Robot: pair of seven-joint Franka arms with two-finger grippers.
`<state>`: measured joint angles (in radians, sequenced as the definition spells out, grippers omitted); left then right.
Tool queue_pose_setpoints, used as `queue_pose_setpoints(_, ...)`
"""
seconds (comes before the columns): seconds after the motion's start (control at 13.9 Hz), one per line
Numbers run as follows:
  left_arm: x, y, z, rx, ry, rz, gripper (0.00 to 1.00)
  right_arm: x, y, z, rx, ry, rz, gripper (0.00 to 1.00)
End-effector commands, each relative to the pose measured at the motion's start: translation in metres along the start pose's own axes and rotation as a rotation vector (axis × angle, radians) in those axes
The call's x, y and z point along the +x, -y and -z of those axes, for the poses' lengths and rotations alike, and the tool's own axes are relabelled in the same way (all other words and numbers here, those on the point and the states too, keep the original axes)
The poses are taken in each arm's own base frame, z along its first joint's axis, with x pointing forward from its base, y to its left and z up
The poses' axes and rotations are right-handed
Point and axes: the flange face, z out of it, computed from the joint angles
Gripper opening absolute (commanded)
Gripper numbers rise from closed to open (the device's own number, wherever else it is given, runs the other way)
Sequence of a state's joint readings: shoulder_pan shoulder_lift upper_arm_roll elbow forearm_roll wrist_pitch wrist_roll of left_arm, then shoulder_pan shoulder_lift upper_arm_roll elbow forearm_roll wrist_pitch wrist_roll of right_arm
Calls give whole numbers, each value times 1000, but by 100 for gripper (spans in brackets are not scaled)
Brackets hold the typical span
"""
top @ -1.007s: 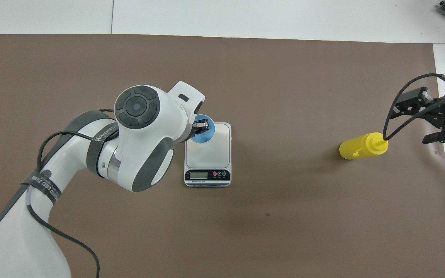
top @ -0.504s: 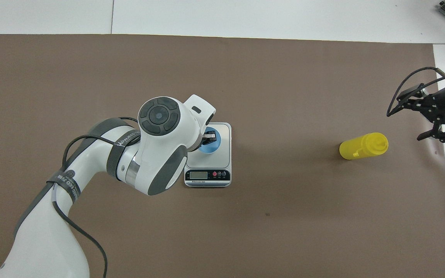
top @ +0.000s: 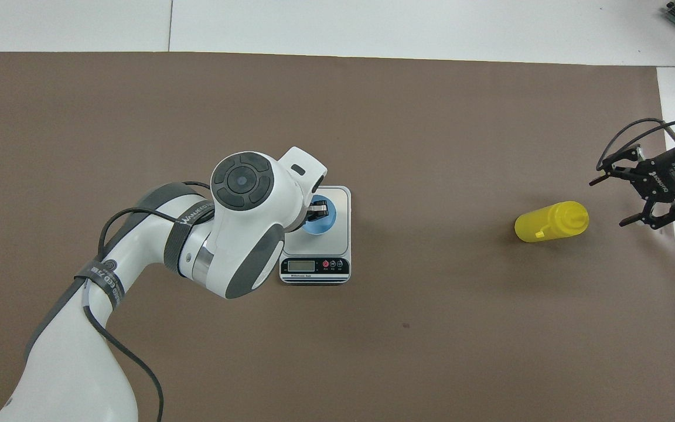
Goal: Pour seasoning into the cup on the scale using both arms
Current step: 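Release the cup and withdraw the left gripper while the right gripper grasps the bottle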
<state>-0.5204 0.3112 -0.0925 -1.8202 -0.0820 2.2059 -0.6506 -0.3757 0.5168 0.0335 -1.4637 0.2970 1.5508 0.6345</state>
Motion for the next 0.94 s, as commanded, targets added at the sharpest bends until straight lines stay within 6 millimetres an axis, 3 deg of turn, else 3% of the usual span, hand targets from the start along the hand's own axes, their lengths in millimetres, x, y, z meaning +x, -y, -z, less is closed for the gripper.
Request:
queue_pose_setpoints(0.0,3,7,10,3,-19,11,100,6,6,-4,48,84,-12,100)
queue_pose_setpoints(0.29,32,58,80,44,-61,43,100,0,9,-31,48,145,-22,100)
queue_pose_setpoints(0.43,44,95,108,58,-53,18,100,-5,7,-43,47,185,-32,100)
queue_pose_setpoints(0.86,55,199,183,90,-15,-126,100,-17,0,-58,48,254,-87,100)
